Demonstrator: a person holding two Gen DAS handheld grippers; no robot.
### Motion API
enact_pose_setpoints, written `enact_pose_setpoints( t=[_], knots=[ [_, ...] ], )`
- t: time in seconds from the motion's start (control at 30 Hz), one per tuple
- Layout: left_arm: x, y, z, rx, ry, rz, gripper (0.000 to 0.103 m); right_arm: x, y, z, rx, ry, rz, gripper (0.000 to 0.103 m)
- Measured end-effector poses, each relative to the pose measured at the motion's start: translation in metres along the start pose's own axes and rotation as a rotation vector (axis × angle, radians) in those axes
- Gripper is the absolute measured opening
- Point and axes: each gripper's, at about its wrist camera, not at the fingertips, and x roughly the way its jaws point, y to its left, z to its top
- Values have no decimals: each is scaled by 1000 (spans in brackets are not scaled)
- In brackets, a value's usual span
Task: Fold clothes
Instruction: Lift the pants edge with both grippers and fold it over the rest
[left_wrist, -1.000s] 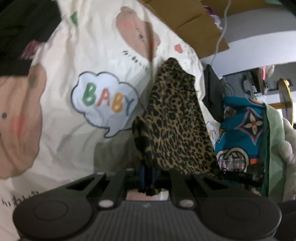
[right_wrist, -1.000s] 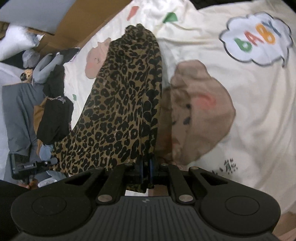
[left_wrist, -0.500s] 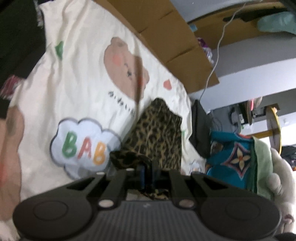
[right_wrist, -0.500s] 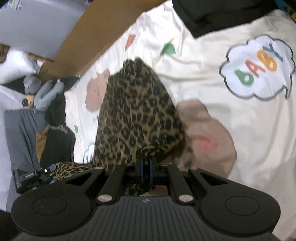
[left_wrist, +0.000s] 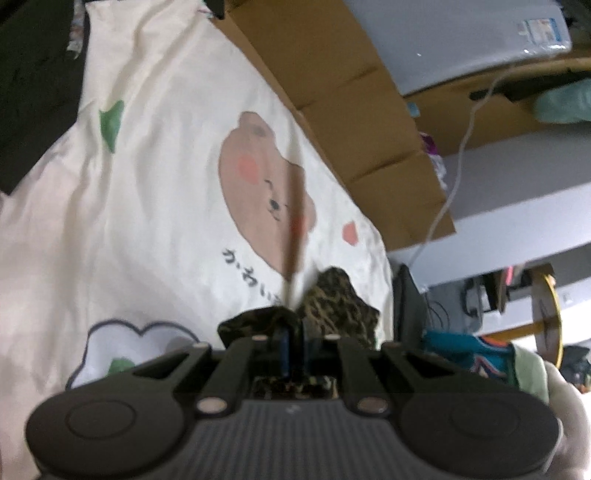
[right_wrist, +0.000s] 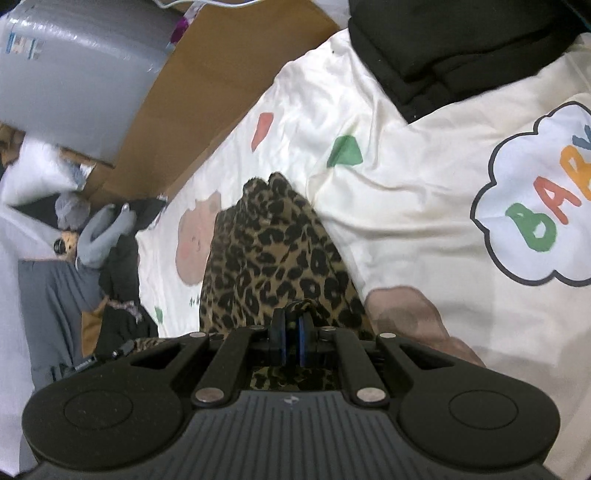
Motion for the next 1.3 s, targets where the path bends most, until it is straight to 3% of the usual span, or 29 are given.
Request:
enact_pose_setpoints(
  t=[0.4, 0.5, 0.57, 0.63, 0.67, 0.7, 0.77, 0.9, 1.07, 1.17, 1.3],
  knots=[
    [33, -28, 23, 13, -45, 82, 8, 20, 1, 29, 97, -78, -64, 6],
    [52, -23, 23, 10, -14, 157, 9, 34, -9, 30, 98, -75, -111, 9],
    [58, -22, 22, 12, 14, 218, 15, 39, -13, 29, 97, -68, -122, 9],
    [56, -26, 19, 46, 24, 250, 27, 39, -14, 28, 93, -63, -121, 14],
    [53, -29, 18, 70, 25, 259, 29, 36, -12, 27, 85, -68, -117, 23],
    [49, -32, 16, 97, 14, 253, 34, 33, -9, 26, 73, -77, -113, 44],
    [42, -35, 14, 110, -6, 235, 39, 25, -2, 24, 42, -110, -106, 59],
    [40, -39, 10, 129, -4, 202, 42, 24, 12, 18, -31, -116, -133, 59],
    [56, -50, -3, 184, 65, 215, 36, 26, 28, 11, -123, -111, -174, 57],
    [68, -58, -12, 254, 105, 230, 33, 26, 36, 6, -168, -113, -194, 50],
    [85, -68, -19, 308, 153, 217, 32, 16, 46, 0, -194, -125, -155, 50]
  ],
)
